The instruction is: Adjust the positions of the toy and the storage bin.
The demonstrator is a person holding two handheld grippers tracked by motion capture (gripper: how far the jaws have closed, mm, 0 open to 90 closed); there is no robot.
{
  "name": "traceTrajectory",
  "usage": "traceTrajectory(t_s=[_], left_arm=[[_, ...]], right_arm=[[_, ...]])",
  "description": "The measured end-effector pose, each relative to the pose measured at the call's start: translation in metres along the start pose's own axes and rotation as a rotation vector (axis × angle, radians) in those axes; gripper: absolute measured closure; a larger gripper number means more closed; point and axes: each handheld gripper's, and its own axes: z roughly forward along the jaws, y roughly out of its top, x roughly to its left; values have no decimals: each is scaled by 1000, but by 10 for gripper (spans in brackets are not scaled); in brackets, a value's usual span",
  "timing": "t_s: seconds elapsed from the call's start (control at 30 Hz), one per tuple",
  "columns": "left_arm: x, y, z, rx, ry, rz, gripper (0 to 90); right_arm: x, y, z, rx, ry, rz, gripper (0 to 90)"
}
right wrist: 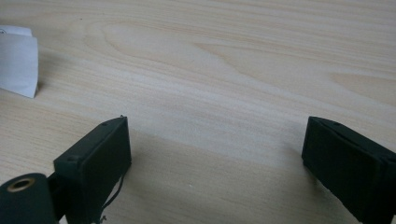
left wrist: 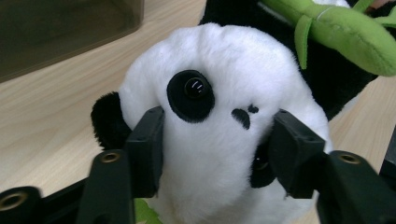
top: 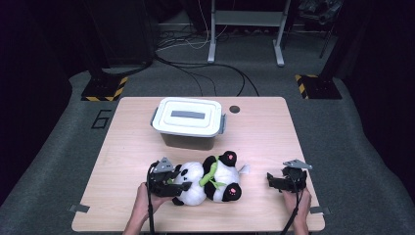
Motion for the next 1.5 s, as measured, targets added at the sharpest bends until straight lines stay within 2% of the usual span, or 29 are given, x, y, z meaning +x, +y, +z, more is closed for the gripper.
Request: traceTrajectory(t_s=[0.03,0.07,0.1,0.2,0.27,0.4,0.53,0.57,0.6,0.63,0.7,0.77,0.8,0.83,0.87,0.9,1.0,1.23,1.5], left_arm=[[-4,1,-1,-14,19,-5,345],[-4,1,-1,-14,19,-5,315],[-9,3,-4,-27,40,-17,292],[-13,7,-7,-47,58,-9,263],[-21,12,-11,-75,52,-24,199],[-30,18,-12,-105,37,-24,180],[-45,27,-8,-121,14,13,183],[-52,32,-4,-121,8,32,218],[-52,32,-4,-121,8,32,257],[-55,34,0,-119,7,34,257],[-62,37,7,-107,10,35,377],[-65,38,14,-103,17,35,438],[-67,37,19,-104,18,37,494],[-68,36,21,-102,19,36,616],[-69,35,23,-106,25,45,616],[-69,33,23,-109,24,51,655],[-65,30,20,-123,14,46,726],[-59,30,13,-108,-2,98,756],[-46,26,-1,-75,-42,118,756]], right_arm=[[0,0,0,-1,0,-2,73],[0,0,0,-1,0,-2,73],[0,0,0,-1,0,-3,73],[0,0,0,-1,0,-1,73],[0,0,0,-1,2,-4,73],[0,0,0,-2,1,-3,75],[-1,0,0,-2,1,-3,76],[-1,0,0,-2,1,-3,76],[-1,0,0,-2,1,-3,76],[-1,0,0,-2,1,-3,76],[-1,0,0,-2,1,-4,79],[-1,0,0,-5,-1,-2,83],[-1,0,0,-6,-2,-2,84],[-1,0,0,-7,0,1,85],[-2,0,0,-6,3,0,88],[-1,0,-1,-7,2,5,89],[-2,0,-1,-8,3,6,92],[-2,0,-1,-10,1,9,99],[-1,0,-1,-9,-4,7,100]])
